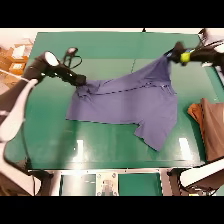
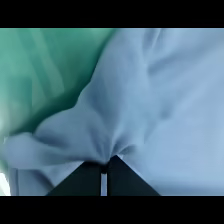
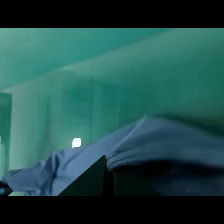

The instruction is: Fold the shirts.

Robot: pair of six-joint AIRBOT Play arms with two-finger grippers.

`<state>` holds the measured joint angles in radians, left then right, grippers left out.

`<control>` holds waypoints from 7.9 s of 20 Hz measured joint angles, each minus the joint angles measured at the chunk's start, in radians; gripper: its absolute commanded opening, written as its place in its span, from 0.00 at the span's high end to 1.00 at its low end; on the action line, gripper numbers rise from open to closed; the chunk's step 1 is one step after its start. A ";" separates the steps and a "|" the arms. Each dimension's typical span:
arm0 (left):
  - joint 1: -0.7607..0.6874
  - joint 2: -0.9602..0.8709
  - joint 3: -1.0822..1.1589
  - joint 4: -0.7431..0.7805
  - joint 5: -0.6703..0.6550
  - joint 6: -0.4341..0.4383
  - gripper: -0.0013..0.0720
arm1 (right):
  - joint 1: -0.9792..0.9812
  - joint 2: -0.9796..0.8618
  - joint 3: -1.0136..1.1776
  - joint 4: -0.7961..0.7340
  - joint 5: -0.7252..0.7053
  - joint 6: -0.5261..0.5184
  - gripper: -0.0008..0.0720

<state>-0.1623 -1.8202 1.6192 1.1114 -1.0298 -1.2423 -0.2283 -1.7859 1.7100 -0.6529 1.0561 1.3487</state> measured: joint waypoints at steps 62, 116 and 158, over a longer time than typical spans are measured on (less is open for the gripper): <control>0.303 0.774 0.382 -0.264 -0.200 0.123 0.94 | -0.518 0.869 -0.077 0.305 0.053 -0.214 0.96; 0.364 0.182 -0.294 -0.097 -0.312 -0.109 0.31 | -0.224 0.156 -0.298 -0.293 0.201 -0.011 0.62; 0.098 0.855 -1.217 -0.267 0.244 -0.457 0.30 | -0.360 0.674 -1.270 -0.293 0.038 0.086 0.29</control>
<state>-0.0639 -0.9653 0.4019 0.8444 -0.7860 -1.6989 -0.5880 -1.1114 0.4404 -0.9455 1.0939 1.4345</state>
